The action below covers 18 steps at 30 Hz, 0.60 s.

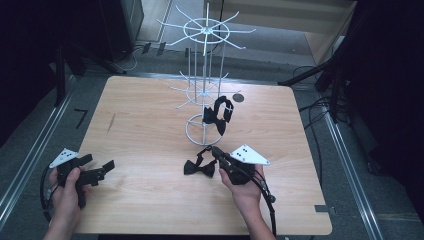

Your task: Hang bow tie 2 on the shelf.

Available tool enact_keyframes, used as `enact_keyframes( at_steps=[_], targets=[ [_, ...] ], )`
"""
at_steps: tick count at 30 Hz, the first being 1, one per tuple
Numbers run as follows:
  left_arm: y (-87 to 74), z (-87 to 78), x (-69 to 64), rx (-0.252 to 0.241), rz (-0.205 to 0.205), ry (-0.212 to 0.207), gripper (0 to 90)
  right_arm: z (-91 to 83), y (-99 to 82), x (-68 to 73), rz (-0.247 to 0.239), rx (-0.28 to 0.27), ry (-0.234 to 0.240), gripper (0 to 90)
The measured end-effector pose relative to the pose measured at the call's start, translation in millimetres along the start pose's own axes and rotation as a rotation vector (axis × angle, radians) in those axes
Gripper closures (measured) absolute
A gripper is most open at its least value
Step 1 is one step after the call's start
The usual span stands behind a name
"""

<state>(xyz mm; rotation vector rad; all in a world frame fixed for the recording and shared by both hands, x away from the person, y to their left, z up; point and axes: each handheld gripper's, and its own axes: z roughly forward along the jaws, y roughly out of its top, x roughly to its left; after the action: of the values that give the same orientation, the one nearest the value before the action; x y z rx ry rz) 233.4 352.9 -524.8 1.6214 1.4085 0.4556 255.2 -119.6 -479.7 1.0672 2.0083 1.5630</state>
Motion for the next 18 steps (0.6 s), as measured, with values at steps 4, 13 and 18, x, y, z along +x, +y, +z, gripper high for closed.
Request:
enact_keyframes(
  at_steps=[4,13,18],
  targets=[
    [0.0,0.0,-0.1,0.0,0.0,0.001,0.0,-2.2,4.2,0.9,-0.003,-0.016,0.002,89.8],
    [-0.1,0.1,-0.2,-0.001,-0.001,0.002,0.0,-6.6,13.8,1.2,-0.008,-0.047,0.002,89.8],
    [-0.1,0.1,-0.2,-0.001,0.0,0.002,0.0,-8.5,21.3,1.0,-0.013,-0.063,0.004,89.8]
  ],
)
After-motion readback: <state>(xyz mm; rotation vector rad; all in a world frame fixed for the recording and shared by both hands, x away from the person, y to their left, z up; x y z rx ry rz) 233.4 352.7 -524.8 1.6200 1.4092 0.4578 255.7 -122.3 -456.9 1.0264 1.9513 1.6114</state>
